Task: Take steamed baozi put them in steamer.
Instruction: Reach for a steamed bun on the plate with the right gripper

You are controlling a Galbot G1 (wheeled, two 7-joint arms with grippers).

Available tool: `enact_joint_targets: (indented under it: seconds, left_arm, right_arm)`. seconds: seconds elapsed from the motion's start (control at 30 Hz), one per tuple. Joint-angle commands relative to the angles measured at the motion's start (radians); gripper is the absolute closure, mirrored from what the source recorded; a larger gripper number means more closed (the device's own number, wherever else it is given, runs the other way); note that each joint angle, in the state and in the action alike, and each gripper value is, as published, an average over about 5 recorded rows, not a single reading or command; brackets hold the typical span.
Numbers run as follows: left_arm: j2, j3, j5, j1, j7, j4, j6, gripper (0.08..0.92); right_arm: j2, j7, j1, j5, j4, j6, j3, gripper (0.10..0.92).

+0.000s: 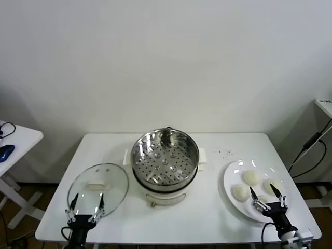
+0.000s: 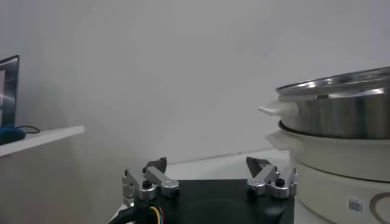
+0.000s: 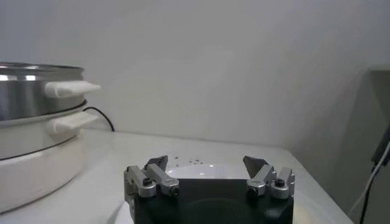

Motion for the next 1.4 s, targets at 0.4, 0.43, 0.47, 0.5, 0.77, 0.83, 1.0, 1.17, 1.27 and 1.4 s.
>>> enact_joint_targets:
  seconds: [0.4, 0.43, 0.47, 0.5, 0.77, 0.83, 1.0, 1.17, 1.27, 1.4]
  left_arm:
    - [0.028, 0.009, 0.011, -0.026, -0.022, -0.002, 0.014, 0.177]
    - [0.030, 0.010, 0.010, -0.025, -0.025, -0.001, 0.014, 0.177]
    - [0.031, 0.010, 0.008, -0.025, -0.027, -0.001, 0.013, 0.177]
    - [0.032, 0.011, 0.007, -0.024, -0.029, 0.000, 0.012, 0.177]
    - [0.031, 0.023, 0.010, -0.023, -0.027, -0.002, 0.005, 0.177]
    - [0.030, 0.025, 0.011, -0.022, -0.026, -0.007, 0.005, 0.177]
    - [0.025, 0.030, 0.018, -0.016, -0.023, -0.020, 0.005, 0.177]
    - [0.022, 0.037, 0.026, -0.009, -0.016, -0.031, 0.005, 0.177]
    - [0.022, 0.035, 0.029, -0.010, -0.013, -0.036, 0.008, 0.177]
    - [0.024, 0.026, 0.027, -0.015, -0.012, -0.041, 0.017, 0.177]
  right_arm:
    - [-0.402, -0.369, 0.343, -0.185, -0.071, -0.281, -0.025, 0.203]
    - [-0.436, -0.409, 0.373, -0.191, -0.094, -0.281, -0.040, 0.203]
    - [-0.470, -0.450, 0.402, -0.196, -0.117, -0.280, -0.058, 0.203]
    - [-0.502, -0.490, 0.437, -0.203, -0.144, -0.276, -0.080, 0.203]
    - [-0.625, -0.835, 0.977, -0.367, -0.439, -0.118, -0.539, 0.203]
    - [-0.616, -0.941, 1.173, -0.410, -0.519, -0.082, -0.703, 0.203]
    - [-0.579, -1.142, 1.503, -0.441, -0.628, -0.072, -1.033, 0.203]
    - [-0.512, -1.296, 1.650, -0.527, -0.708, -0.087, -1.196, 0.203]
    - [-0.458, -1.344, 1.726, -0.564, -0.755, -0.091, -1.304, 0.203]
    - [-0.379, -1.361, 1.767, -0.596, -0.810, -0.108, -1.388, 0.203]
